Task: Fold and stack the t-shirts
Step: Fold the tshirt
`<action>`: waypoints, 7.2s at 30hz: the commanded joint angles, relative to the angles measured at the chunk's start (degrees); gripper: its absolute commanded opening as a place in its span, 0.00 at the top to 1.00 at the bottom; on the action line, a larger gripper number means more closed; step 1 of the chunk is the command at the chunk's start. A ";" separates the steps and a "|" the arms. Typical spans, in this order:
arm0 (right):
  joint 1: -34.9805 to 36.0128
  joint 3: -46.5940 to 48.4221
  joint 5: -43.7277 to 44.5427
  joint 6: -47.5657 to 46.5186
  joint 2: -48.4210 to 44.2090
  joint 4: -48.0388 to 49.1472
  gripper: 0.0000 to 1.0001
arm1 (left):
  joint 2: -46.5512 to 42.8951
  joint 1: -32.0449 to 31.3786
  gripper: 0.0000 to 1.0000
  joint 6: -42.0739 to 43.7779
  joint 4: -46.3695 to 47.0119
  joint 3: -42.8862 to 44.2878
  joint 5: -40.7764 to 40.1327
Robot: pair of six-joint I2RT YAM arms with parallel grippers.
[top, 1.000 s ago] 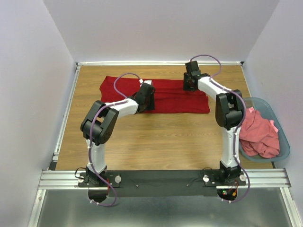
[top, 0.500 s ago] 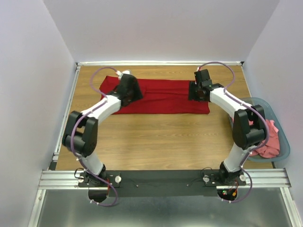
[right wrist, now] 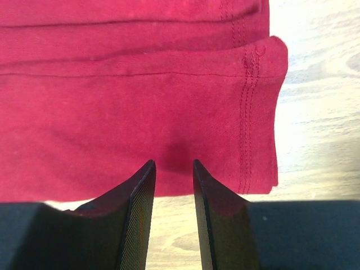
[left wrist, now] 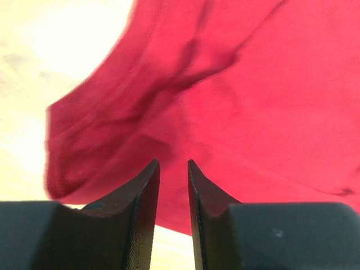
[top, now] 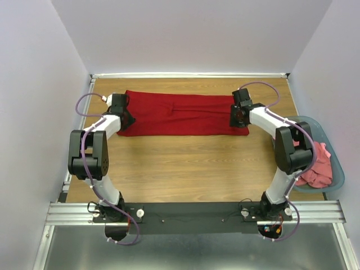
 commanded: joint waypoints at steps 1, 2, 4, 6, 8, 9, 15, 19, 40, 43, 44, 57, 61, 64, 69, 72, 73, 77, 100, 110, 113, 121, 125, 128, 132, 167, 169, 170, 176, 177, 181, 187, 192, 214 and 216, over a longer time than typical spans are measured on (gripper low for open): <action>-1.09 -0.63 1.07 1.80 2.43 -0.27 0.60 | 1.44 4.23 0.67 0.13 0.89 -4.36 -3.00; -1.27 -1.76 1.25 2.23 2.43 -0.27 0.60 | 1.79 5.02 0.67 0.22 0.89 -5.41 -3.17; -1.62 -2.91 1.69 2.76 1.64 -0.27 0.61 | 2.66 7.13 0.67 0.66 0.63 -5.77 -3.70; -2.50 -4.40 2.04 3.47 1.03 -0.27 0.61 | 3.54 9.23 0.68 0.66 -0.15 -5.77 -3.79; -3.38 -5.20 2.48 3.82 0.67 -0.36 0.61 | 3.63 10.47 0.68 0.75 -0.25 -5.60 -3.97; -3.64 -5.46 2.83 4.17 0.50 -0.36 0.61 | 3.81 11.09 0.68 0.84 -0.34 -5.25 -3.79; -3.04 -4.59 0.90 1.72 -3.37 -1.50 0.60 | 1.01 11.54 0.53 1.80 -2.53 -0.77 -2.30; 0.30 -1.43 0.37 -1.36 -5.22 -2.56 0.59 | -3.13 6.97 0.22 1.63 -4.11 1.34 -3.96; 4.88 -3.79 -7.10 -1.19 3.13 -7.04 0.58 | 10.48 -4.55 0.18 -0.57 -5.78 10.13 -5.29; 6.10 -7.48 -8.59 -0.14 2.08 -8.62 0.57 | 13.82 -4.38 0.18 0.48 -6.84 13.11 -5.37; 6.81 -8.27 -9.03 -0.05 1.73 -10.28 0.56 | 14.70 -4.11 0.18 0.84 -7.28 14.17 -5.46; 40.54 -14.79 -22.03 10.06 3.64 -16.53 0.55 | 31.04 -2.09 0.18 13.57 -15.80 40.87 -3.96; 51.35 -5.84 -23.97 8.40 11.38 -17.58 0.55 | 35.34 -2.00 0.18 16.12 -18.52 49.39 -5.72; 55.84 1.72 -25.55 5.24 17.35 -18.55 0.55 | 38.08 -2.09 0.18 18.14 -19.14 54.77 -5.64; 59.11 13.59 -25.91 0.57 23.78 -20.31 0.55 | 41.07 -2.18 0.18 19.82 -18.44 59.26 -4.67; 59.02 19.74 -23.19 -1.88 25.01 -20.49 0.54 | 40.99 -2.27 0.16 20.35 -16.52 59.88 -2.48; 59.02 23.50 -21.88 -2.24 25.19 -20.75 0.54 | 40.47 -2.27 0.16 20.26 -16.25 59.79 -2.13; 58.85 28.29 -17.05 -2.51 23.70 -22.68 0.47 | 35.20 -2.35 0.13 19.30 -15.37 59.97 -1.33; 43.73 -1.85 -3.67 5.31 -7.94 -19.44 0.41 | 11.81 -16.76 0.29 10.34 -13.34 30.54 -5.81; 41.09 -8.80 -2.01 7.95 -10.41 -15.22 0.44 | 16.63 -17.73 0.34 6.72 -9.48 25.25 -6.43; 41.18 -9.59 -2.79 8.13 -9.53 -13.90 0.44 | 21.73 -17.73 0.41 7.87 -10.78 29.37 -7.57; 41.09 -10.21 -5.60 9.53 -6.01 -12.23 0.44 | 31.58 -17.73 0.41 11.02 -13.34 40.61 -6.52; 41.18 -8.90 -6.04 9.44 -3.56 -12.14 0.44 | 36.14 -17.65 0.41 14.10 -13.43 47.56 -3.97; 41.18 -6.96 -7.62 9.71 -1.01 -12.05 0.44 | 40.19 -17.82 0.38 16.73 -13.52 53.98 -2.83; 41.27 -4.85 -9.56 10.41 1.54 -12.05 0.43 | 44.58 -17.82 0.33 18.76 -13.52 60.66 -2.21; 20.53 -8.80 -6.22 8.21 -16.47 -10.21 0.34 | 4.42 -23.45 0.66 -2.94 -1.92 8.38 3.33; 20.61 -9.50 -6.31 8.39 -17.17 -10.12 0.34 | 6.61 -23.45 0.66 -2.94 -1.31 9.25 3.41; 20.53 -9.77 -6.57 8.48 -17.43 -10.12 0.34 | 7.23 -23.45 0.66 -2.94 -1.30 9.69 3.42; 20.44 -11.44 -6.49 8.65 -18.93 -10.12 0.34 | 11.10 -23.36 0.68 -3.47 -1.13 11.45 3.68; 20.35 -11.53 -6.40 8.83 -19.10 -10.20 0.34 | 11.37 -23.45 0.69 -3.47 -1.13 11.54 3.68; 20.17 -11.79 -6.48 9.01 -19.63 -10.21 0.34 | 12.86 -23.45 0.70 -3.38 -2.35 12.33 2.10; 20.17 -12.06 -6.22 9.01 -19.55 -10.21 0.34 | 11.46 -23.45 0.70 -4.43 -4.46 11.54 -2.37; 20.17 -12.23 -6.13 9.01 -19.28 -10.21 0.34 | 13.04 -23.45 0.70 -4.00 -4.38 12.15 -1.60; 20.17 -12.06 -8.24 8.30 -19.02 -9.85 0.34 | 7.06 -23.36 1.00 -3.82 -9.65 10.93 -5.54; 20.09 -12.14 -8.94 8.04 -18.41 -9.68 0.34 | 7.32 -23.45 1.00 -3.64 -9.65 10.40 -5.46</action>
